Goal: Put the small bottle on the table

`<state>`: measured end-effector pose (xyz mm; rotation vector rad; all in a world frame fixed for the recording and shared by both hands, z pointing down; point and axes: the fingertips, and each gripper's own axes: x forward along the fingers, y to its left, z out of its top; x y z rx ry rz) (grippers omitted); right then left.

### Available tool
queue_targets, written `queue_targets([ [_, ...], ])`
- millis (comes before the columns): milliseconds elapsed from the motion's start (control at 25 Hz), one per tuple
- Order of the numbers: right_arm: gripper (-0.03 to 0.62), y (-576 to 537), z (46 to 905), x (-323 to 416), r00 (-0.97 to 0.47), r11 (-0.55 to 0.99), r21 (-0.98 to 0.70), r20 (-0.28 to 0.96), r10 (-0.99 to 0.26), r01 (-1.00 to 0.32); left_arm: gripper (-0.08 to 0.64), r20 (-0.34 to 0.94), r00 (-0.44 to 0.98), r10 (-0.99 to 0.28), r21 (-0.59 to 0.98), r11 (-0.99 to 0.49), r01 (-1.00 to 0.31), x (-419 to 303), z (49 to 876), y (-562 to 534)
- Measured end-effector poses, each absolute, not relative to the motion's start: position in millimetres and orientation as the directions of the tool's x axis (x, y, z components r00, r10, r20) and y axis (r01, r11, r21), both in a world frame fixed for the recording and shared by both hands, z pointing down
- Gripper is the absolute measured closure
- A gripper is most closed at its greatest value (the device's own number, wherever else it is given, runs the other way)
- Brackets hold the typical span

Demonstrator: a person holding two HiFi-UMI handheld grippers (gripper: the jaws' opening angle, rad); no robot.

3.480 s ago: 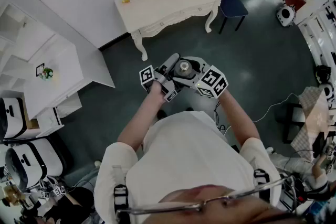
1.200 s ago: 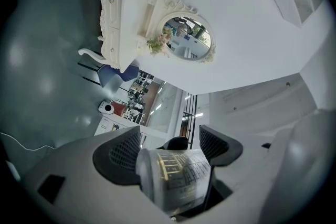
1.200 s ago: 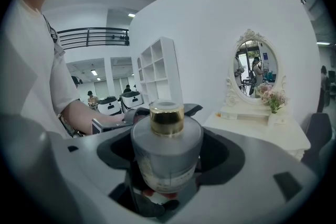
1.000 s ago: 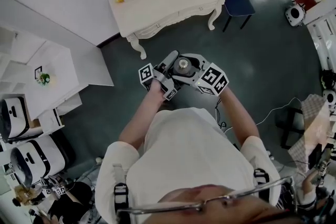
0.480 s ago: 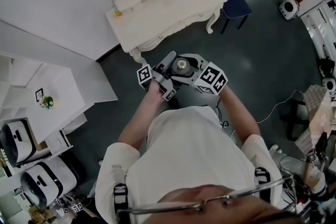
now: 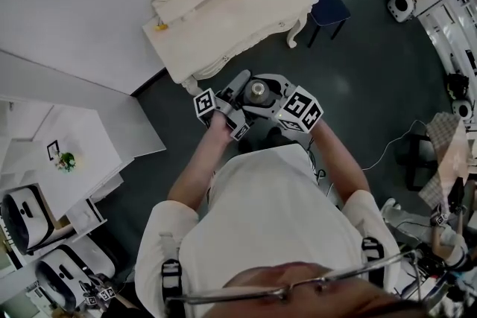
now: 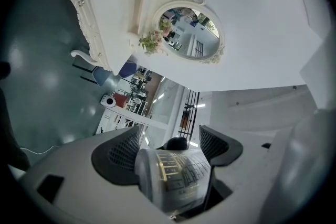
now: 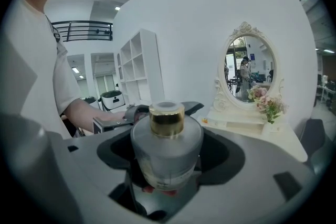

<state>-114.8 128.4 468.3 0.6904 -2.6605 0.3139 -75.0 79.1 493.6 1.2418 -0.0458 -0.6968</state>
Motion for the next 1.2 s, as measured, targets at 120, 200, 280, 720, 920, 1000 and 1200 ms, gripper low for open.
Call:
queue_targets([
  [120, 0.247, 117, 469, -111, -0.809, 0.853, -0.122, 0.407, -0.424, -0.508, 0.207, -0.332, 0.795, -0.508, 0.874, 0.151, 0.461, -71, 494, 68],
  [200, 0.247, 109, 469, -107, -0.813, 0.855, -0.125, 0.403, -0.42, -0.504, 0.207, -0.332, 0.793, -0.511, 0.873, 0.151, 0.463, -67, 495, 59],
  [280, 0.247, 97, 469, -102, -0.819, 0.859, -0.126, 0.397, -0.415, -0.496, 0.207, -0.33, 0.791, -0.515, 0.875, 0.146, 0.461, -62, 495, 48],
  [720, 0.247, 19, 465, -57, -0.851, 0.898, -0.093, 0.373, -0.369, -0.43, 0.207, -0.347, 0.739, -0.577, 0.878, 0.077, 0.473, -22, 490, -34],
  [920, 0.247, -14, 462, -27, -0.87, 0.919, -0.098, 0.373, -0.323, -0.383, 0.207, -0.337, 0.721, -0.606, 0.886, 0.055, 0.46, 5, 487, -68],
  [1000, 0.247, -24, 463, -16, -0.876, 0.926, -0.098, 0.373, -0.306, -0.365, 0.207, -0.339, 0.71, -0.617, 0.886, 0.045, 0.462, 15, 488, -80],
  [1200, 0.247, -44, 466, 9, -0.891, 0.939, -0.107, 0.365, -0.27, -0.328, 0.207, -0.329, 0.69, -0.644, 0.891, 0.031, 0.454, 38, 491, -101],
])
